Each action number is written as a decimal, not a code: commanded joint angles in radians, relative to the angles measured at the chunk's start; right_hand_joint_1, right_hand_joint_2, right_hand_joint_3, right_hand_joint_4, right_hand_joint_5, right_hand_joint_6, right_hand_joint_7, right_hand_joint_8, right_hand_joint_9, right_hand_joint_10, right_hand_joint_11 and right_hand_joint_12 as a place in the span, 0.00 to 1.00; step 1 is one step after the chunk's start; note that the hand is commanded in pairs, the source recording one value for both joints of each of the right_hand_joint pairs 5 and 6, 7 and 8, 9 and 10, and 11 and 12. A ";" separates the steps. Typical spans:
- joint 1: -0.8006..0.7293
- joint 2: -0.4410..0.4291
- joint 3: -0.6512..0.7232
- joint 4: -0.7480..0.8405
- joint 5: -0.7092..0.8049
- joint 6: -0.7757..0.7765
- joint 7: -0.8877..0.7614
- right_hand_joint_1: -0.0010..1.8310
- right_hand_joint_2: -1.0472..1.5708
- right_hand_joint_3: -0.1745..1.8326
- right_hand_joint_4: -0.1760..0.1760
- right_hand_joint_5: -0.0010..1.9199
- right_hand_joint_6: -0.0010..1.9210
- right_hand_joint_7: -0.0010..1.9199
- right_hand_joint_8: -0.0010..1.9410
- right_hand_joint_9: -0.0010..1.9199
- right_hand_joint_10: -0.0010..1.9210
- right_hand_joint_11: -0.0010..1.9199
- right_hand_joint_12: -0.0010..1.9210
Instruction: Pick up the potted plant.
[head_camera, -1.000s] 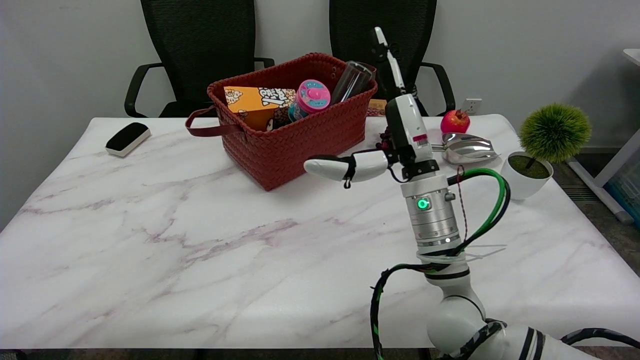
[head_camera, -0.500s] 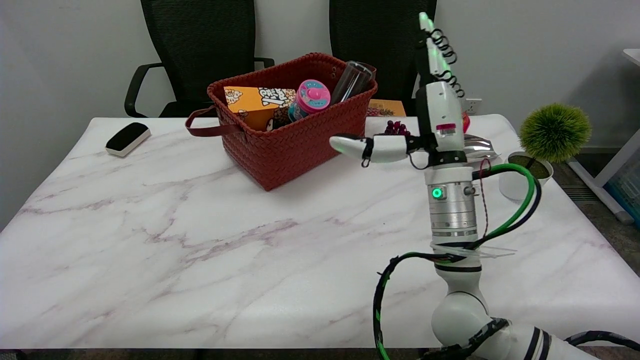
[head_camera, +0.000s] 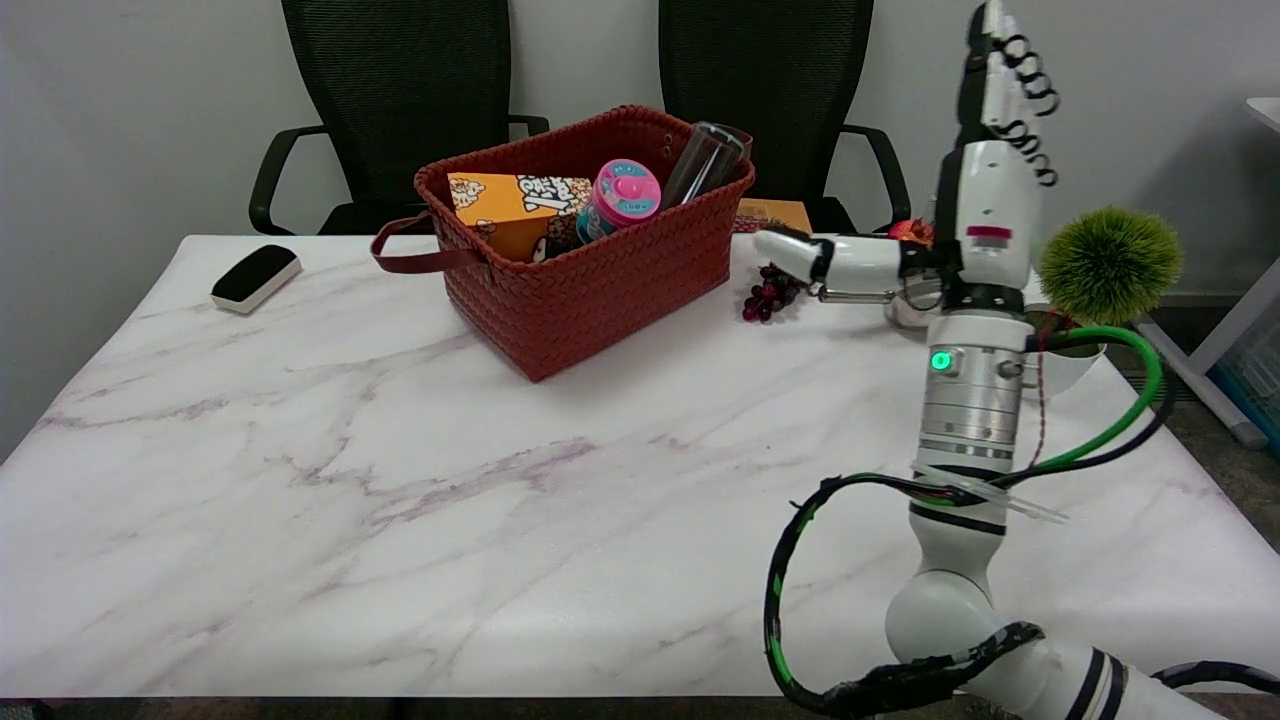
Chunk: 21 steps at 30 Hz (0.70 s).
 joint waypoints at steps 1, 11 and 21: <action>-0.102 0.093 0.068 0.043 0.083 0.228 -0.106 0.54 0.41 0.29 0.50 0.00 0.00 0.00 0.00 0.00 0.00 0.00 0.00; -0.146 0.077 0.058 0.030 0.096 0.325 -0.107 0.54 0.41 0.29 0.50 0.00 0.00 0.00 0.00 0.00 0.00 0.00 0.00; -0.158 0.075 0.089 -0.004 0.227 0.382 -0.056 0.54 0.40 0.29 0.50 0.00 0.00 0.00 0.00 0.00 0.00 0.00 0.00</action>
